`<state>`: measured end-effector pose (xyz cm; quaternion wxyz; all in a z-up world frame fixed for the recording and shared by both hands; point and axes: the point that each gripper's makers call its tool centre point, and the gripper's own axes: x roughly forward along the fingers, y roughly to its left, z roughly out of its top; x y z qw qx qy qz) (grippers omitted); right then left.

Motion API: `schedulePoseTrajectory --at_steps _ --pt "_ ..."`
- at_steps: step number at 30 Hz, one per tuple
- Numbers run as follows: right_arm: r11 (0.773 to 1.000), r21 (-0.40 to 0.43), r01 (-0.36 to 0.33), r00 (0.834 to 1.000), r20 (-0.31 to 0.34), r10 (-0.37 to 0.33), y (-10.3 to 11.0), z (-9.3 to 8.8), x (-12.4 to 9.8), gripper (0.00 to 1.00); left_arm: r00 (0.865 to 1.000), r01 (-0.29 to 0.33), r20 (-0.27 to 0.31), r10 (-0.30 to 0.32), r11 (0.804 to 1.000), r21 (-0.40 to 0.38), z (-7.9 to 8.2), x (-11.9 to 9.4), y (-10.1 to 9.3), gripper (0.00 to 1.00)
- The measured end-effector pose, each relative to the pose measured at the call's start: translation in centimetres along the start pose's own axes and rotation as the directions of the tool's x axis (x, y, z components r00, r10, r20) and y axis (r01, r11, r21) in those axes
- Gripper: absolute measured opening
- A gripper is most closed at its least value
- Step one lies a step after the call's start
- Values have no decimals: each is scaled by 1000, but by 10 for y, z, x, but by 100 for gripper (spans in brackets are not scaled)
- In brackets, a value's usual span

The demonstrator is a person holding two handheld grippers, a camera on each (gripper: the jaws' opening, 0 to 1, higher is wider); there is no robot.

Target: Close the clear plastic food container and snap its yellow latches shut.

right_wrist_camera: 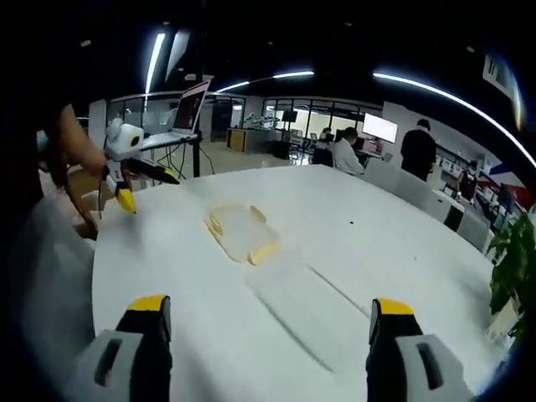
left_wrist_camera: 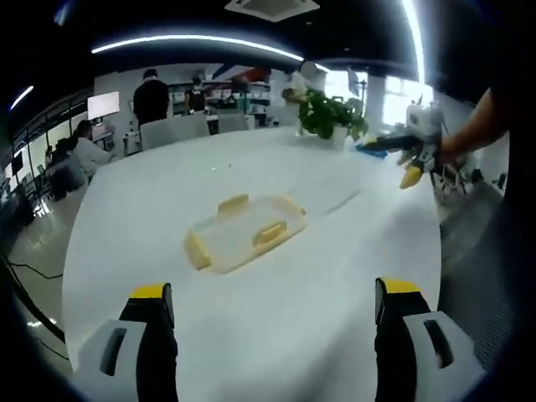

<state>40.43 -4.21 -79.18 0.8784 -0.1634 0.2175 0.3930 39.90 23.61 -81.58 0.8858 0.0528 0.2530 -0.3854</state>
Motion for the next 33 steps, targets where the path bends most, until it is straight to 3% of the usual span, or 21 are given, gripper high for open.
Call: schedulePoseTrajectory --at_steps 13,17,20,23,26,33 --pt "991 -43 -125 992 0 125 -5 14 36 99 995 98 -47 -92 983 152 8 18 27 99" --pt "987 -60 -152 988 -7 151 -8 19 45 99 991 129 -42 -124 978 161 14 26 30 99" --pt "982 -78 -170 985 -9 170 -9 23 52 99 985 166 -68 -155 965 205 13 32 35 99" --pt "979 -95 -178 984 1 179 -14 30 58 97 979 202 -58 -194 959 201 18 35 41 99" --pt "964 -126 -233 973 -23 232 -9 30 64 98 973 227 -89 -213 951 212 17 40 47 96" --pt "946 -166 -279 960 -38 277 -7 34 80 96 948 312 -155 -277 905 290 19 53 56 96"
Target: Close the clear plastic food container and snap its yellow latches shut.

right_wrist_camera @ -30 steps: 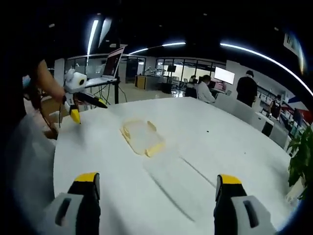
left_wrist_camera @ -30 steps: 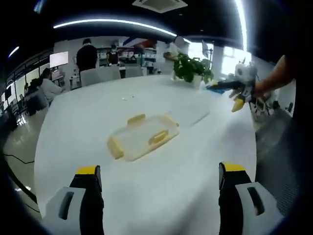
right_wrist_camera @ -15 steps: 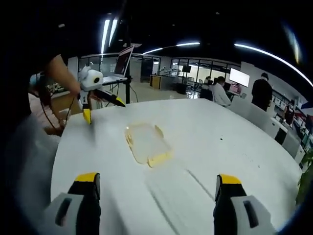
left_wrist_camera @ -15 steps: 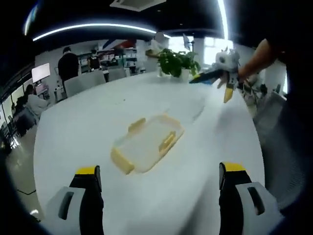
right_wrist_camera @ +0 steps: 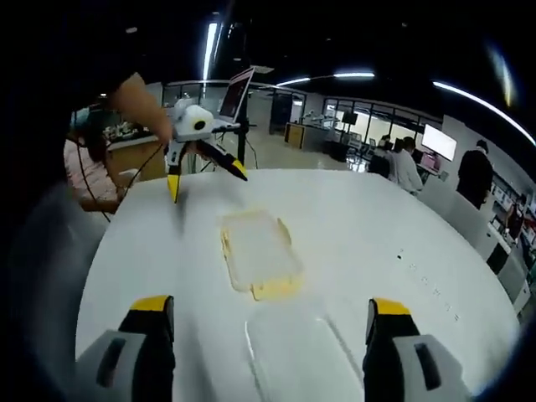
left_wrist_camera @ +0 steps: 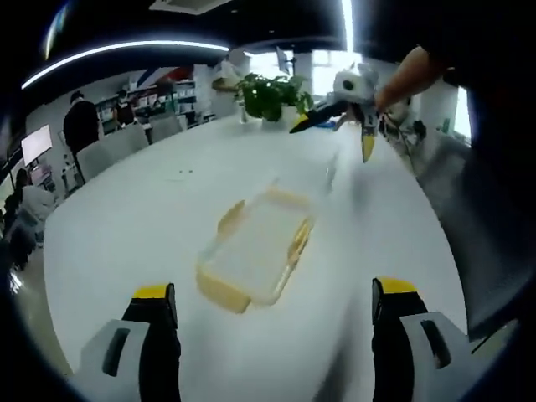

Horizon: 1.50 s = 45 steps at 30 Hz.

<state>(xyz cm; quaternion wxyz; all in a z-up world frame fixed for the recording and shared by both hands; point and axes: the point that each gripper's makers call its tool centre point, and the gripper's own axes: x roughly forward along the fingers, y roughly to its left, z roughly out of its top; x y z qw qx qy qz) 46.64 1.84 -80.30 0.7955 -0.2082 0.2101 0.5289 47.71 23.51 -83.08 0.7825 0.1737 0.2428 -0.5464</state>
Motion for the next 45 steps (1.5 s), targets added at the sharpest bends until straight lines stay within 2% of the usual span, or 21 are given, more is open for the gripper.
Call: schedulePoseTrajectory --at_steps 2,5,8,13,17,21,24,26,29,30,31,32,33,34,35,36,37,39,41,43,45 --pt "1000 -1 -6 1000 -5 6 -2 1 4 96 1000 10 4 -10 1000 7 1 1 6 96" --pt "998 -18 -53 998 -20 52 -3 0 12 97 1000 23 7 -23 1000 17 4 2 14 96" --pt "995 -65 -73 997 -26 71 -4 4 17 94 999 43 -10 -43 998 50 3 4 17 94" --pt "988 -106 -112 993 -52 107 -12 7 31 94 994 98 -50 -93 990 100 -4 9 17 92" --pt "981 -145 -128 989 -87 117 -15 6 44 90 989 133 -83 -122 981 144 -9 15 18 89" --pt "975 -151 -164 983 -109 149 -11 2 58 86 983 174 -82 -164 975 141 -13 23 14 84" --pt "963 -115 -243 963 -148 225 0 -3 66 88 975 215 -74 -208 970 110 -14 28 9 84" --pt "952 -155 -266 953 -191 235 1 -7 69 81 970 234 -94 -222 961 145 -18 31 8 83" --pt "951 -114 -287 945 -195 262 1 -10 78 80 965 256 -103 -242 956 144 -19 35 12 81" --pt "944 -113 -309 933 -231 277 1 -16 78 78 961 269 -105 -255 953 141 -19 36 13 80" --pt "941 -122 -316 929 -241 281 1 -18 78 76 957 281 -113 -267 949 141 -20 37 15 78" --pt "938 -139 -316 923 -275 270 -1 -25 78 73 950 296 -150 -273 942 160 -24 38 19 74" --pt "938 -131 -320 921 -276 275 -1 -26 80 72 948 304 -154 -279 937 173 -23 39 20 72" --pt "944 -85 -318 923 -258 287 -1 -21 81 71 944 315 -157 -290 933 171 -21 40 21 71" --pt "945 -89 -315 924 -258 284 -2 -19 82 69 940 324 -166 -297 929 179 -21 40 21 69" --pt "944 -99 -315 920 -275 278 -3 -22 82 67 940 324 -175 -293 928 186 -22 41 23 69" --pt "939 -101 -328 909 -302 285 -2 -25 81 65 939 326 -177 -296 928 182 -21 42 24 69" --pt "937 -94 -338 901 -320 293 -1 -25 81 60 942 314 -194 -274 921 228 -22 42 28 66" --pt "932 -86 -351 893 -331 306 0 -24 80 55 937 327 -199 -286 920 215 -23 42 26 64" --pt "928 -109 -356 886 -355 298 -1 -24 82 52 925 354 -230 -302 905 235 -29 42 23 61" --pt "932 -113 -346 879 -386 280 -6 -26 85 44 922 355 -249 -296 903 243 -33 43 25 57"
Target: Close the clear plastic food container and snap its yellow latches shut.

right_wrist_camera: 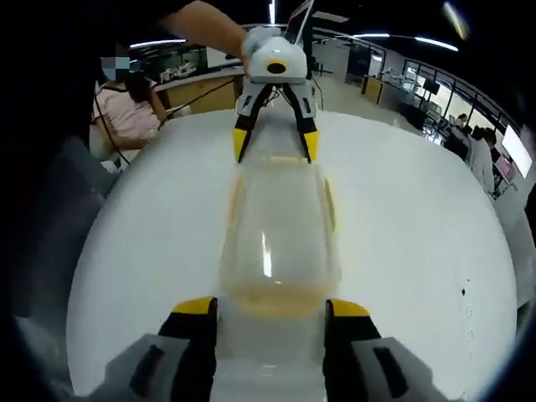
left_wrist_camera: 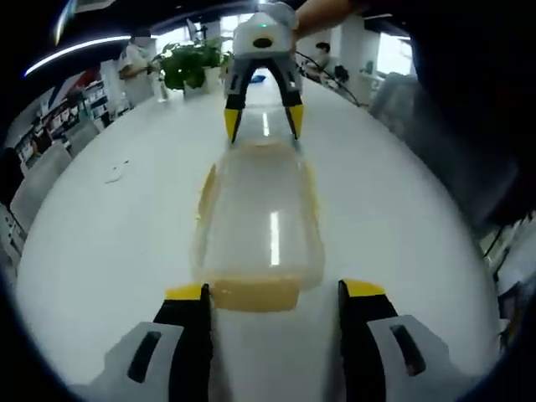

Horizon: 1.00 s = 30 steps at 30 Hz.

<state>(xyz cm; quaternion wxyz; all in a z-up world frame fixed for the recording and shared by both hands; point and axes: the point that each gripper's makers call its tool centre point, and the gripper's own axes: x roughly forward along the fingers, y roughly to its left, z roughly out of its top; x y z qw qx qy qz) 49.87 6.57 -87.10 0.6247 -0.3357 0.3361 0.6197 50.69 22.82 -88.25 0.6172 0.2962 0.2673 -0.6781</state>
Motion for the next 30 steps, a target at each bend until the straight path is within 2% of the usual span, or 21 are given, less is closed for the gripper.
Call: schedulePoseTrajectory --at_steps 1,3,5,8,12,16,22,30 --pt "1000 3 -6 1000 0 6 0 2 1 41 1000 -3 14 3 1000 0 2 -1 2 55" --pt "1000 6 -19 1000 -12 19 1 2 3 40 1000 -7 5 7 1000 -6 2 -4 5 51" --pt "1000 -11 -22 999 -49 22 0 -3 5 41 1000 -2 -4 2 1000 1 1 -5 5 46" --pt "1000 -14 -25 999 -46 24 -3 -1 6 37 1000 2 -9 -1 1000 7 0 -5 5 39" --pt "999 -20 -33 998 -54 32 -3 1 8 36 1000 -6 -11 7 1000 5 1 -5 5 39" --pt "998 -59 -10 995 -104 4 -7 0 10 37 1000 -11 -7 11 1000 0 0 -5 7 38" --pt "999 -34 -28 992 -123 23 -10 -3 10 37 1000 -16 -21 15 1000 -3 0 -3 8 38" --pt "999 -16 -32 981 -190 28 -11 -6 13 37 999 -47 -26 46 998 -29 1 2 14 37"
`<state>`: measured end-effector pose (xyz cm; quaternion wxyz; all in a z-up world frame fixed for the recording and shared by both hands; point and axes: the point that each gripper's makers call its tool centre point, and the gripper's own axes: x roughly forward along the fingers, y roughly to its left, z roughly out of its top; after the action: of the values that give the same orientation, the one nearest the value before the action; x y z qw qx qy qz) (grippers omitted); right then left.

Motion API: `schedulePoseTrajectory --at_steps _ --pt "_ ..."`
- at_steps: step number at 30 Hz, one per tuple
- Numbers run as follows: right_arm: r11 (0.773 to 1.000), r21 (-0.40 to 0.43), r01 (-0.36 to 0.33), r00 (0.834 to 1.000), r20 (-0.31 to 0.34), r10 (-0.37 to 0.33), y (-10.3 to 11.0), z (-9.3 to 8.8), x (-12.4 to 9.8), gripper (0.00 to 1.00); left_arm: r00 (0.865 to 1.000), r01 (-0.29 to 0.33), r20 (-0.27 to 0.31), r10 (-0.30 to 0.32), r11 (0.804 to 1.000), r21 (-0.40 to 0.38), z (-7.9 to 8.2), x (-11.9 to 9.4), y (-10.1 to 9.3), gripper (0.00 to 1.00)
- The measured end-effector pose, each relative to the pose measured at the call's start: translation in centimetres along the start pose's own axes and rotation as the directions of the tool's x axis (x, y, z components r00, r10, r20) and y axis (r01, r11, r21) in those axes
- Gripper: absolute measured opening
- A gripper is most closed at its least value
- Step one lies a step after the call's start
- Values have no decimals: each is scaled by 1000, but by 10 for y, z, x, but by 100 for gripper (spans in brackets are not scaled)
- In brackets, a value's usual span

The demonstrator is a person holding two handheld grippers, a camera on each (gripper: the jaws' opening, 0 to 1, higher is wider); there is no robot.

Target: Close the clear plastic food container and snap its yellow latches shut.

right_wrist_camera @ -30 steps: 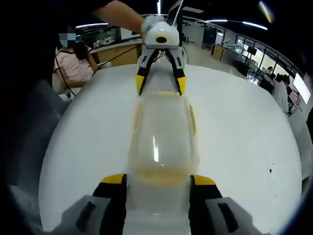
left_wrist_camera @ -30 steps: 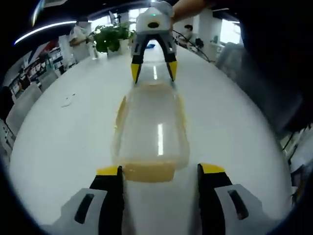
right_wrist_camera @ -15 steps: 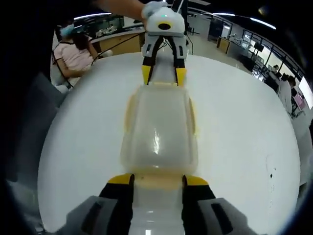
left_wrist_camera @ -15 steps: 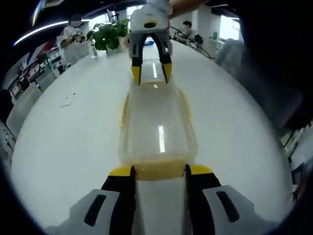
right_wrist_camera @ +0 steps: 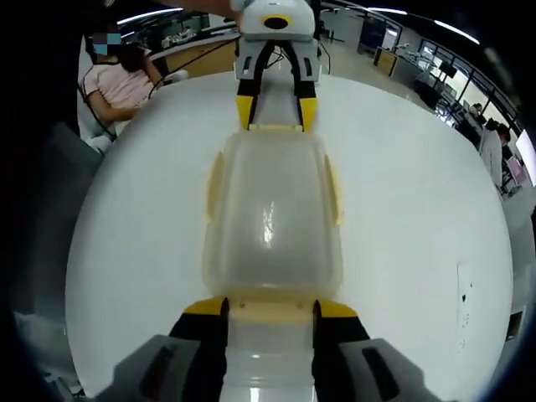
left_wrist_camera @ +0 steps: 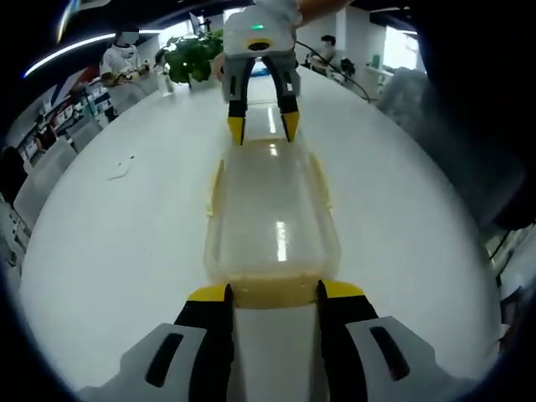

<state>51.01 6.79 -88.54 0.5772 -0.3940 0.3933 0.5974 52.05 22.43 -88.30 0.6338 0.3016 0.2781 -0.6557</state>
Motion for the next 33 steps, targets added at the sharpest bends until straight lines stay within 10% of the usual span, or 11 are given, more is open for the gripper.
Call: schedulePoseTrajectory --at_steps 33 --pt "999 -26 21 997 77 -19 1 16 -45 35 998 -65 11 65 997 -53 35 -38 -3 35"
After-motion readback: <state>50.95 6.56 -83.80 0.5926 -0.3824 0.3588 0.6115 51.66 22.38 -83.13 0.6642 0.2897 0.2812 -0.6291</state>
